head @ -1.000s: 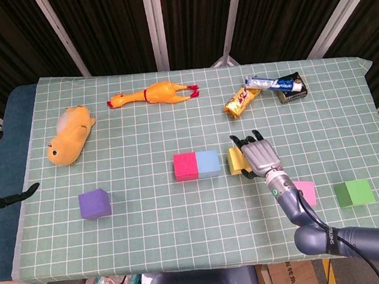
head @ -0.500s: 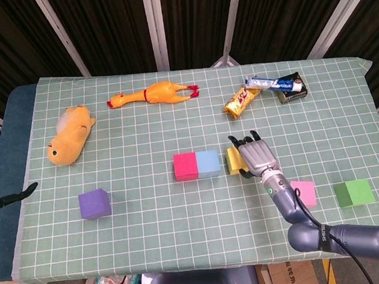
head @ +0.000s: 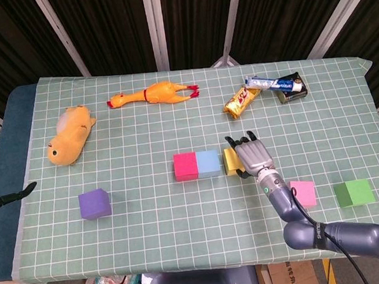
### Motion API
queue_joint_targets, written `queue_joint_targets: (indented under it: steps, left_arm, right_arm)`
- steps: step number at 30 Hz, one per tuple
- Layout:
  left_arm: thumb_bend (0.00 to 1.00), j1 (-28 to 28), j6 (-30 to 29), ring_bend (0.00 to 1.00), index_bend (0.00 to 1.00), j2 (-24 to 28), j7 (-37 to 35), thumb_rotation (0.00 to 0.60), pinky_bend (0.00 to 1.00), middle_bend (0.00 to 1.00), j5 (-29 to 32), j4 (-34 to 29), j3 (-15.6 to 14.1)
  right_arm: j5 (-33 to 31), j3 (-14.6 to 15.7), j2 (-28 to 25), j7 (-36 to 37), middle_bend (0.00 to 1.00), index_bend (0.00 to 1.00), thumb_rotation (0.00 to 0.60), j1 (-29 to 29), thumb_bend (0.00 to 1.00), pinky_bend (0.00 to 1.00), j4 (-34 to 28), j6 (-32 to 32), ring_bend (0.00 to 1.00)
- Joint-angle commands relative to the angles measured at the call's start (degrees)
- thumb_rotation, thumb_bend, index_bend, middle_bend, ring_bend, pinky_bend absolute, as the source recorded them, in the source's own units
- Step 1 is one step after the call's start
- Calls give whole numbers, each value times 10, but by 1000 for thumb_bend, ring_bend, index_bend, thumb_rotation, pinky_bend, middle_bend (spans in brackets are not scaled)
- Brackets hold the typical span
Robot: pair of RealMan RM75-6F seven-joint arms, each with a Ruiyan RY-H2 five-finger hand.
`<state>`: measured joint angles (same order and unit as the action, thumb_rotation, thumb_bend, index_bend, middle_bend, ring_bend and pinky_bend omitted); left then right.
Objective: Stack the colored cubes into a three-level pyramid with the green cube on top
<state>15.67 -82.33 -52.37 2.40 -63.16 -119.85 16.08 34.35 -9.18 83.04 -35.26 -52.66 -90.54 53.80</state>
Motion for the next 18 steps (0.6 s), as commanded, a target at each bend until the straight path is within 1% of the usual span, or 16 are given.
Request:
queue_joint_targets:
  steps: [1,18]
  left_arm:
    - [71,0,1,16,0,0,-1,600,85,61,0,0,0]
    - [71,-1,5,16,0,4,-11,600,85,61,7,3,5]
  right_arm:
    - [-3,-1,0,-1,307,0,600,-3,360,0,1,0,191]
    - [-28,2,15,-11,307,0,600,-18,361,0,12,0,191]
